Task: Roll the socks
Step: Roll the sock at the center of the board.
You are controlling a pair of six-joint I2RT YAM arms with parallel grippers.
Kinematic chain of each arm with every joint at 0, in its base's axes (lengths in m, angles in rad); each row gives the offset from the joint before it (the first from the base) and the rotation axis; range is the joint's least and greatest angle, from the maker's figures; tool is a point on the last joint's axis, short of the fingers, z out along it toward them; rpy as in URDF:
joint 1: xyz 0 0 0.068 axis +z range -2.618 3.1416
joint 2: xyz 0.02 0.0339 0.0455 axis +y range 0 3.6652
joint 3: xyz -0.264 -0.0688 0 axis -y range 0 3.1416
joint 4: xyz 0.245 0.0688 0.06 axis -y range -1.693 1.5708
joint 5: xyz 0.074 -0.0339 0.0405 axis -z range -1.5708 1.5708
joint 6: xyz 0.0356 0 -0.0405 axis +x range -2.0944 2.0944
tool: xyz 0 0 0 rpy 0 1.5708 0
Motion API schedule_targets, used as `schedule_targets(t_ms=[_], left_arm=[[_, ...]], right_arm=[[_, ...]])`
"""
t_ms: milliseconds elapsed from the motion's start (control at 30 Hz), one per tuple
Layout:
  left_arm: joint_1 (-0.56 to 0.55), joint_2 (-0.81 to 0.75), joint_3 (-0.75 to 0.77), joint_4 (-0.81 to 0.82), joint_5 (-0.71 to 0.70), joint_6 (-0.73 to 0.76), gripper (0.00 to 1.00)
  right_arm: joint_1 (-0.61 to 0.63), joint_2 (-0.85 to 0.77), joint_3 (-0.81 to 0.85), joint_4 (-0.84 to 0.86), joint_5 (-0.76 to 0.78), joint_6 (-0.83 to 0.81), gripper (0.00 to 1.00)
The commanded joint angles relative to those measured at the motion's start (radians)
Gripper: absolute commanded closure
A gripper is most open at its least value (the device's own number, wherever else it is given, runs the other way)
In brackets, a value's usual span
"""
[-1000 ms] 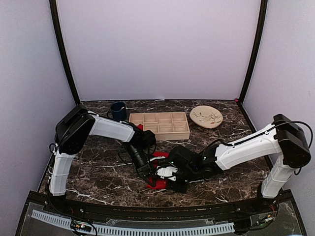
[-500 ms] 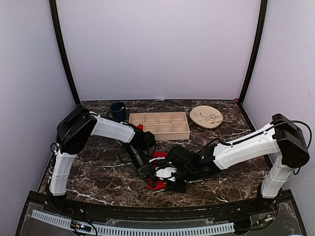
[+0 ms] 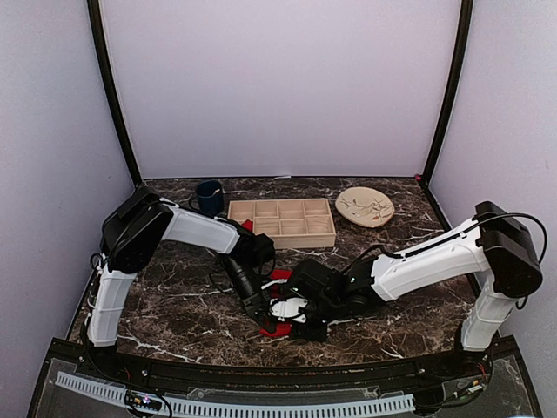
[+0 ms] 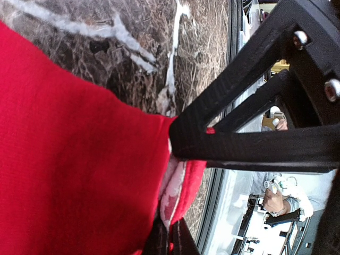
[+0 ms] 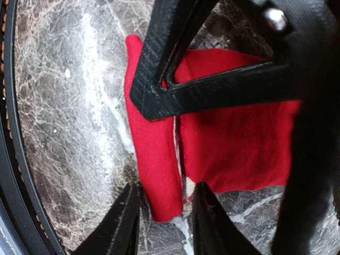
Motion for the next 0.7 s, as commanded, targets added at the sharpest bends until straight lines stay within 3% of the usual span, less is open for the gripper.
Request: schedule_targets(t_ms=[0, 433, 667], left_arm=[[-0.001, 0.009, -0.007, -0.025, 0.008, 0.013, 1.00], [0.003, 0.012, -0.007, -0.022, -0.005, -0.004, 0.99], [0.019, -0.044, -0.054, 0.053, -0.050, -0.062, 0.81]], right_arm=[[0.011, 0.019, 0.031, 0.024, 0.007, -0.023, 0.70], [0.010, 0.050, 0.038, 0.001, -0.030, -0.035, 0.97], [-0.009, 0.053, 0.024, -0.011, -0.080, 0.001, 1.00]])
